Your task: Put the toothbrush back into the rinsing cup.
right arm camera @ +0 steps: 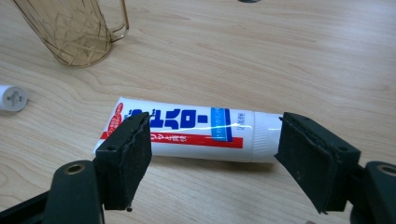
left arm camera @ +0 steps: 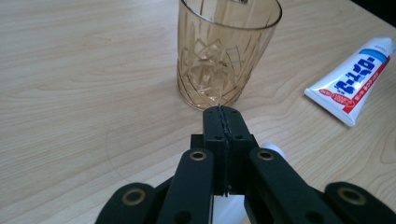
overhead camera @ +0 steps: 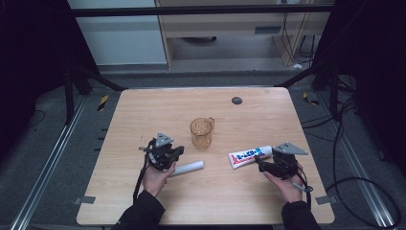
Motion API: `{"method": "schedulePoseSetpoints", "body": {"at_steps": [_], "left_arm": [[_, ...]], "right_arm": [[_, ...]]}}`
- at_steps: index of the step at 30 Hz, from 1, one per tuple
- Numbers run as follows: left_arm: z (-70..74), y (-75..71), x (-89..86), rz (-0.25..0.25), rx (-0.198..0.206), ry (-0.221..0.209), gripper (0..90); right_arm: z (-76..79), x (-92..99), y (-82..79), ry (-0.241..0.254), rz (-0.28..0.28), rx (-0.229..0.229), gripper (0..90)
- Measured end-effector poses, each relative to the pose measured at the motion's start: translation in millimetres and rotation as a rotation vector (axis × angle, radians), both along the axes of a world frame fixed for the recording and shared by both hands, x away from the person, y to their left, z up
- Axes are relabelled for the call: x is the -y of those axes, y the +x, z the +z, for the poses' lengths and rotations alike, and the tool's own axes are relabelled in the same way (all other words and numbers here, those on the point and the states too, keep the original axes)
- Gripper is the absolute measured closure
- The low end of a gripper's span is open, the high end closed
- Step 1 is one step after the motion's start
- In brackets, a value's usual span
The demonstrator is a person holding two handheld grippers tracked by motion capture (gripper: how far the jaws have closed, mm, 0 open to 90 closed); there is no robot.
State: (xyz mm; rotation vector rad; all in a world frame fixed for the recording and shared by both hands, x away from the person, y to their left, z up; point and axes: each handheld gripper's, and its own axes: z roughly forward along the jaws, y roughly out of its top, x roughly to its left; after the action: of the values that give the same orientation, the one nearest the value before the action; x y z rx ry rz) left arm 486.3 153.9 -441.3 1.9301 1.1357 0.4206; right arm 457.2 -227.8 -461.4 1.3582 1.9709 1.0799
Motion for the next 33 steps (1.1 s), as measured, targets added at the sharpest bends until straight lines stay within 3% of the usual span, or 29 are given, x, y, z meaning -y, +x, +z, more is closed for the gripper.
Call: {"method": "schedulePoseSetpoints", "body": {"at_steps": [7, 15, 20, 27, 33], "left_arm": [[-12.8, 3.0, 20.8, -0.026, -0.013, 0.064, 89.6], [-23.7, 6.0, 34.2, -0.053, -0.036, 0.095, 89.6], [-33.1, 6.4, 40.3, -0.071, -0.074, 0.104, 89.7], [-38.8, 6.5, 43.4, -0.077, -0.073, 0.130, 89.7], [-44.4, 4.0, 42.8, -0.084, -0.084, 0.125, 89.7]], "right_arm": [[0.6, 5.6, 0.5, 0.013, -0.015, 0.007, 26.5], [1.0, 9.9, -0.1, 0.014, -0.028, 0.013, 26.9], [-1.1, 10.3, 0.1, 0.005, -0.031, 0.006, 26.8], [-1.0, 14.8, 0.5, 0.009, -0.047, 0.008, 26.8], [-1.1, 15.5, 0.4, -0.004, -0.047, 0.005, 26.6]]}}
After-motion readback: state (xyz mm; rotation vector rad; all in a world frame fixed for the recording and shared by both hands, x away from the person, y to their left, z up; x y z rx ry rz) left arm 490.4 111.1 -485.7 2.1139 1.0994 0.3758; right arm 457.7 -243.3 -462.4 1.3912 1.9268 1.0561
